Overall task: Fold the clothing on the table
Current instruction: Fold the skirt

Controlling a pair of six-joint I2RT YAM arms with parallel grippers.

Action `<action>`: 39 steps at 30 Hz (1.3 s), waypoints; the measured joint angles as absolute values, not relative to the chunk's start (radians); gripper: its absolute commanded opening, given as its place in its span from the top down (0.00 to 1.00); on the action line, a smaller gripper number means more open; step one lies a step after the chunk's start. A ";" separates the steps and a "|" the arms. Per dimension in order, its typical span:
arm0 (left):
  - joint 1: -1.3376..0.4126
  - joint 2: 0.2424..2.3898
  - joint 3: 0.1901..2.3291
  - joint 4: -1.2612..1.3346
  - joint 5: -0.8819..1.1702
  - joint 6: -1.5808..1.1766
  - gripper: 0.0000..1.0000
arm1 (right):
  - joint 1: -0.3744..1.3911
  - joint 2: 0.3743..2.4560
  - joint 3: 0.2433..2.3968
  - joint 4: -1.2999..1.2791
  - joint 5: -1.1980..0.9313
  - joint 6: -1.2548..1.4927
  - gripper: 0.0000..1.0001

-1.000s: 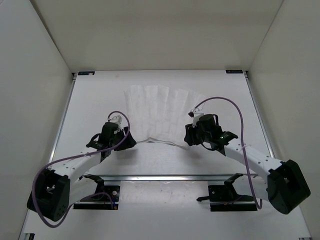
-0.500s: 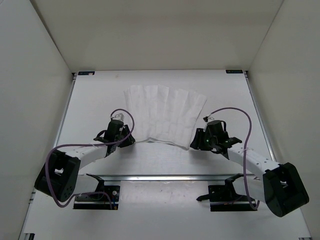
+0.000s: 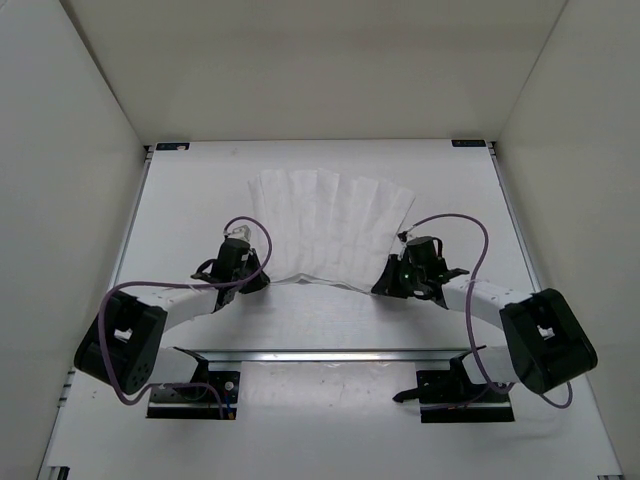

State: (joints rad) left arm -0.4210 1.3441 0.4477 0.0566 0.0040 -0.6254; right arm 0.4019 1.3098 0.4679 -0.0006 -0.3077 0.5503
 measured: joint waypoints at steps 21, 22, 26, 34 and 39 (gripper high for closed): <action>-0.448 0.665 0.521 -0.489 0.042 -0.567 1.00 | 0.430 0.901 0.679 -0.557 -0.344 0.446 1.00; -0.456 0.631 0.521 -0.521 0.054 -0.576 1.00 | 0.440 0.874 0.676 -0.596 -0.348 0.447 1.00; -0.456 0.522 0.543 -0.651 0.109 -0.598 1.00 | 0.487 0.742 0.679 -0.762 -0.384 0.474 1.00; -0.339 0.614 0.685 -0.665 0.223 -0.591 1.00 | 0.325 0.767 0.870 -0.886 -0.574 0.458 1.00; -0.267 0.977 0.746 -0.493 0.265 -0.595 1.00 | 0.122 1.112 0.945 -0.709 -0.652 0.440 1.00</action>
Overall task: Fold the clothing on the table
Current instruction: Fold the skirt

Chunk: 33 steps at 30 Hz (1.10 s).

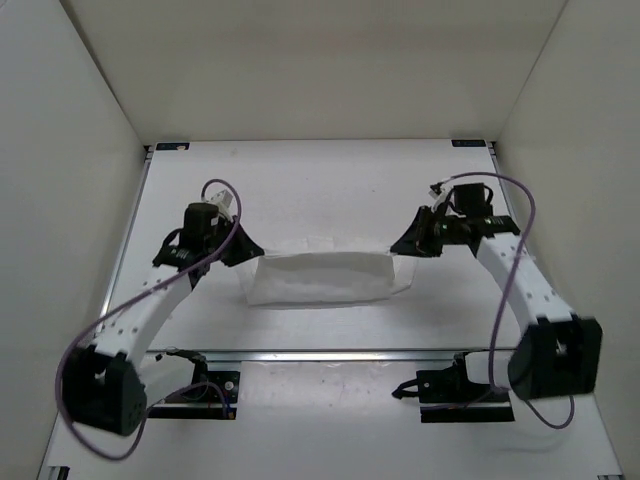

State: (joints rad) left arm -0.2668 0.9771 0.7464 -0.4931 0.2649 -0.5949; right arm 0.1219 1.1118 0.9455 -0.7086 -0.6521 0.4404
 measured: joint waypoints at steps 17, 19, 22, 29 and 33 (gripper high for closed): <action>-0.151 1.459 0.964 -0.257 0.319 -0.541 0.33 | 0.123 1.412 0.950 -0.450 -0.337 0.474 0.55; -0.175 1.353 0.855 -0.242 0.311 -0.540 0.33 | 0.131 1.302 0.826 -0.441 -0.325 0.496 0.53; -0.214 1.203 0.654 -0.211 0.298 -0.554 0.32 | 0.116 1.200 0.676 -0.432 -0.325 0.532 0.46; -0.245 1.164 0.472 -0.204 0.245 -0.577 0.31 | 0.083 1.132 0.463 -0.326 -0.377 0.637 0.42; -0.265 1.164 0.445 -0.177 0.202 -0.585 0.30 | 0.083 1.151 0.422 -0.221 -0.405 0.711 0.41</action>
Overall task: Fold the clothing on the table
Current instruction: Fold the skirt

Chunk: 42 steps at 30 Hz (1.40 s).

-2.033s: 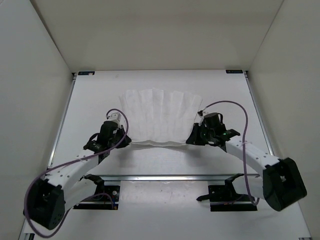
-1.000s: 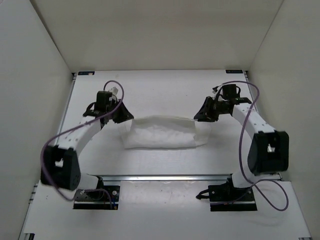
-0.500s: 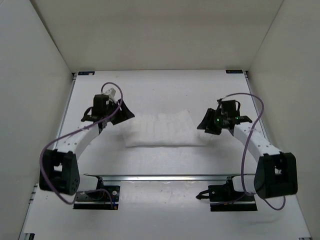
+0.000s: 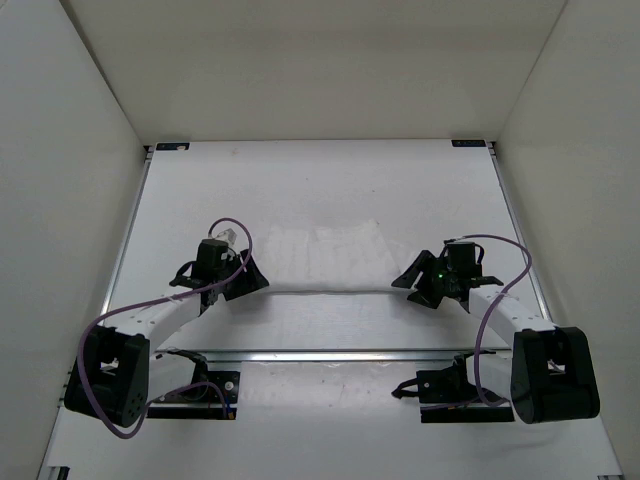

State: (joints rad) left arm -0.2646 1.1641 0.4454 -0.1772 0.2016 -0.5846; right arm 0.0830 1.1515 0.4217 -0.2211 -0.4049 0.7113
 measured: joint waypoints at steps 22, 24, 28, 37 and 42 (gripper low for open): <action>-0.329 1.225 0.367 0.107 0.112 -0.637 1.00 | 0.031 1.205 0.633 -0.147 -0.349 0.643 1.00; -0.353 1.275 0.375 0.147 0.116 -0.645 1.00 | 0.072 1.249 0.769 -0.185 -0.345 0.571 1.00; -0.375 1.376 0.393 0.237 0.121 -0.669 1.00 | 0.223 1.389 1.033 -0.200 -0.371 0.462 1.00; -0.361 1.488 0.415 0.386 0.154 -0.701 1.00 | 0.604 1.766 1.396 -0.232 -0.395 0.376 1.00; -0.342 1.490 0.415 0.398 0.175 -0.698 1.00 | 0.729 1.940 1.462 -0.256 -0.428 0.375 0.99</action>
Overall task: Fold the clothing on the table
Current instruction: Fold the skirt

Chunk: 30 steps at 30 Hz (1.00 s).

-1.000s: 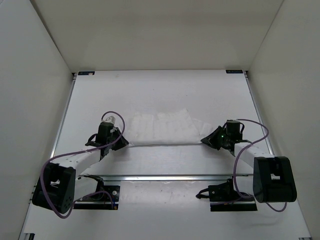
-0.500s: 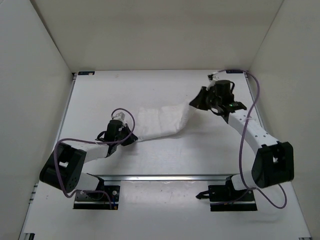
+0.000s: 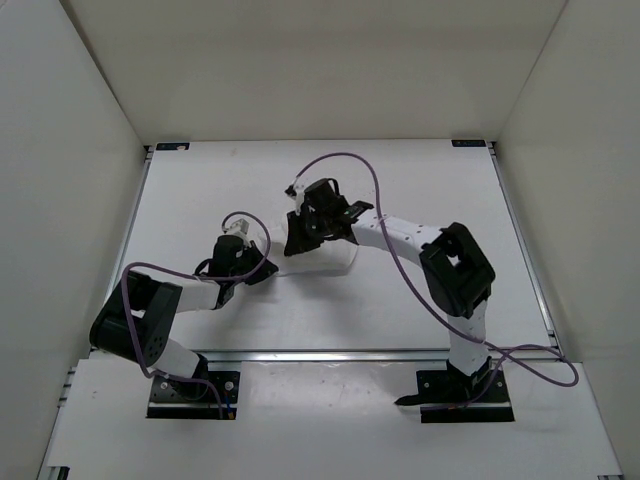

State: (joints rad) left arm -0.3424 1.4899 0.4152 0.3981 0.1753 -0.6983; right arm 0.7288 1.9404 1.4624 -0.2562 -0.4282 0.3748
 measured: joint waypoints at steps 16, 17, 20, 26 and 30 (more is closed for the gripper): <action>-0.295 1.263 0.319 0.367 0.272 -0.768 0.15 | 0.755 1.953 1.520 -0.298 -0.544 0.364 0.58; -0.288 1.208 0.311 0.334 0.273 -0.773 0.11 | 0.752 1.898 1.491 -0.292 -0.539 0.366 0.56; -0.262 1.023 0.299 0.206 0.279 -0.772 0.01 | 0.719 1.702 1.388 -0.296 -0.502 0.365 0.55; -0.227 0.803 0.370 -0.091 0.302 -0.689 0.01 | 0.553 1.350 1.192 -0.337 -0.382 0.328 0.54; -0.253 0.836 0.503 -0.282 0.297 -0.611 0.01 | 0.418 1.220 1.016 -0.369 -0.354 0.299 0.54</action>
State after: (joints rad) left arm -0.2535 0.8356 0.5030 -0.2817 0.2970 -0.6113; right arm 0.4175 1.2201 1.0161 -0.3695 -0.3538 0.2985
